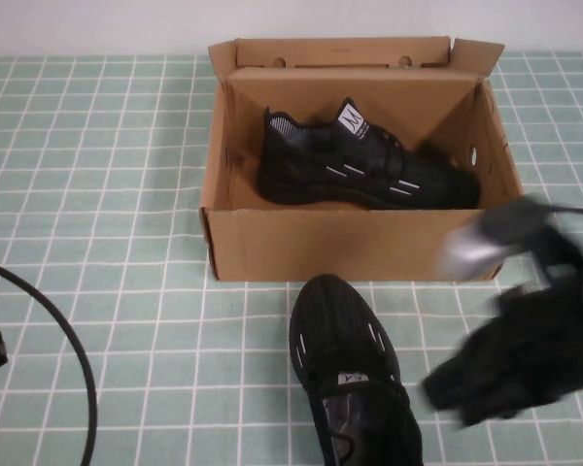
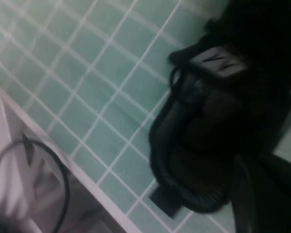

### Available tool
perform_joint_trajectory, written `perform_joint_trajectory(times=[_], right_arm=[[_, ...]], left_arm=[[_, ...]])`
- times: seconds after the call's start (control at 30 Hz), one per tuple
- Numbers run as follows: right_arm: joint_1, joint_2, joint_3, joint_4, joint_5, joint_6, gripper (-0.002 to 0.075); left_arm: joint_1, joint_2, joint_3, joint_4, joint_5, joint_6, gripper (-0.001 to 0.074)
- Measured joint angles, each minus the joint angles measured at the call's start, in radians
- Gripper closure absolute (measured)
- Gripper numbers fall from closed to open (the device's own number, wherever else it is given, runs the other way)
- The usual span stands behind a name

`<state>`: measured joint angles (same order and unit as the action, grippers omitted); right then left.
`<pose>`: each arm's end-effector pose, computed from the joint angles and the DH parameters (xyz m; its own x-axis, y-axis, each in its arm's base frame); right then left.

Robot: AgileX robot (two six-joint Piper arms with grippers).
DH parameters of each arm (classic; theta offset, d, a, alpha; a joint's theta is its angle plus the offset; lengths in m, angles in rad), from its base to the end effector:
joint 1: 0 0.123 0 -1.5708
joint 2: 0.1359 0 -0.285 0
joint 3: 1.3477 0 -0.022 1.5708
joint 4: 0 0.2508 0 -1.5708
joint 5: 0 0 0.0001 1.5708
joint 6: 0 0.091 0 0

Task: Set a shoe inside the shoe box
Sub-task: Pick up the shoe from the table

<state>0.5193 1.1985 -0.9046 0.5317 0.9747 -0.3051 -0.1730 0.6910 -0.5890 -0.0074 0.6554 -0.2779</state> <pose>0.1719 0.1423 0.2961 -0.7863 -0.4350 -0.4388 -0.6014 0.7017 0.3820 0.1274 -0.0227 0.2944 -0.6366 -0.1730 -0.7516 -0.0027 0.9750 -0.2221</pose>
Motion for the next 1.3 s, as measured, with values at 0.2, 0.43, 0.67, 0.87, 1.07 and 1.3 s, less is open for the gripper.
perform_joint_trajectory(times=[0.2,0.43,0.67,0.87,1.07,1.3], right_arm=[[0.264,0.192,-0.183,-0.296,-0.006,0.331,0.0717],[0.363,0.327,-0.28,-0.355,0.023,0.452,0.0472],[0.364,0.407,-0.285,-0.347,-0.013,0.481,0.033],[0.364,0.489,-0.285,-0.328,-0.079,0.485,0.0321],[0.364,0.58,-0.287,-0.322,-0.094,0.506,0.0321],[0.364,0.619,-0.294,-0.34,-0.095,0.499,0.053]], left_arm=[[0.0,0.0,0.0,-0.004,0.006,0.0,0.074],[0.0,0.0,0.0,-0.015,0.008,0.0,0.074],[0.0,0.0,0.0,-0.018,0.031,0.0,0.074],[0.0,0.0,0.0,-0.026,0.035,0.0,0.074],[0.0,0.0,0.0,-0.035,0.037,0.0,0.074],[0.0,0.0,0.0,-0.041,0.045,0.0,0.074]])
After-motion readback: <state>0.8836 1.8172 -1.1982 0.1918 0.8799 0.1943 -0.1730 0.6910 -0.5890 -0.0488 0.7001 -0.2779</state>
